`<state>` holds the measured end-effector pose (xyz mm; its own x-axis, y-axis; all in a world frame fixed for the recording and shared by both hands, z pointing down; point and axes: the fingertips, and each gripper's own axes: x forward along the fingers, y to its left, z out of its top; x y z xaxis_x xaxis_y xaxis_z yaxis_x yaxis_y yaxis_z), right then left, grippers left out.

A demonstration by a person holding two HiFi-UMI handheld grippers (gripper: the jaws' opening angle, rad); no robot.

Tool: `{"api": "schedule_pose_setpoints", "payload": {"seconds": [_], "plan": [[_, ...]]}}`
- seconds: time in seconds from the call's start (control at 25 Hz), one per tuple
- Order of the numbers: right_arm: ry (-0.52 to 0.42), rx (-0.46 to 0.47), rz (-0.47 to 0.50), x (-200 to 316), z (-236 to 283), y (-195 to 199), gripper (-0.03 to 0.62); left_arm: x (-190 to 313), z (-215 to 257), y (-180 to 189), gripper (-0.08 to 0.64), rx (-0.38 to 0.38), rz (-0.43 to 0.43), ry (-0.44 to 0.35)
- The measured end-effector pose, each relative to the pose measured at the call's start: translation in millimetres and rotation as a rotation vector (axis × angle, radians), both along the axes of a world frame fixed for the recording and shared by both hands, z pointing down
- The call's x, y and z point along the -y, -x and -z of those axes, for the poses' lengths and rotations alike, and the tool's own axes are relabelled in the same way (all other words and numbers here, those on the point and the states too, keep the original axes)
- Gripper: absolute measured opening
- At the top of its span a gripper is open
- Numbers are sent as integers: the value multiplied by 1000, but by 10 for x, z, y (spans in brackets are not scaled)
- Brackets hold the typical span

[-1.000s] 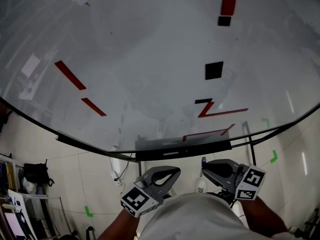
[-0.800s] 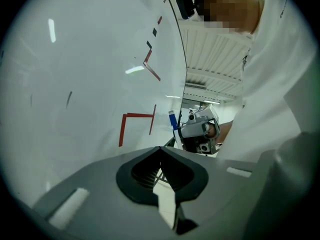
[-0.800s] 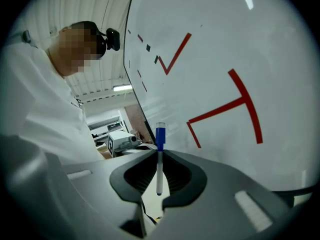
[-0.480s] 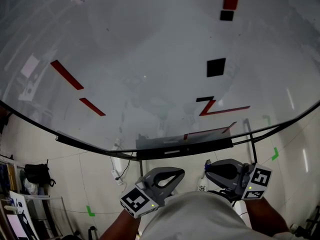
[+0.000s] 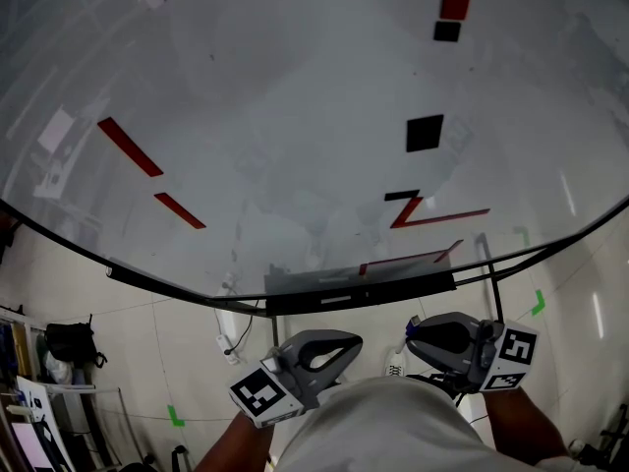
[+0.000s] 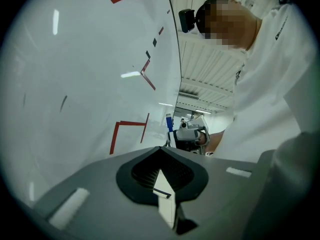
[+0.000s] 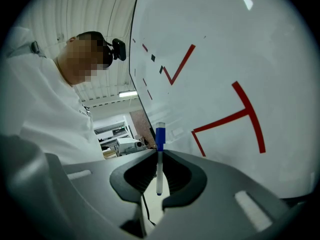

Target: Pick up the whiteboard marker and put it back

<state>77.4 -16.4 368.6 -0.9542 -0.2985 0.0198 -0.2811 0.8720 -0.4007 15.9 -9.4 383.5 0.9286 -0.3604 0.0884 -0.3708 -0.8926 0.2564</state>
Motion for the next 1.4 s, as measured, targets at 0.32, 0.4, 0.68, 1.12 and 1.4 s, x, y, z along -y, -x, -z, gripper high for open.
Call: {"api": "schedule_pose_setpoints", "payload": {"seconds": [0.32,0.4,0.68,1.12,1.4], "plan": [[1,-1,-18,37,-17,-35,34,-43,-17,-51,16,5,-31,3],[-3,-3,-17,36,-16,-32,34,-56,-1,-75,17,9,-34,-13],[-10,-9,-14,45,-18,-13,34,-6,-33,-74,17,39,-8,-41],[-34,-39,-41,114,-44,-16,34,87,-204,-21,17,121,60,-16],[-33,-72,-58,161,-113,-9,34,81,-201,-48,17,88,50,-6]]}}
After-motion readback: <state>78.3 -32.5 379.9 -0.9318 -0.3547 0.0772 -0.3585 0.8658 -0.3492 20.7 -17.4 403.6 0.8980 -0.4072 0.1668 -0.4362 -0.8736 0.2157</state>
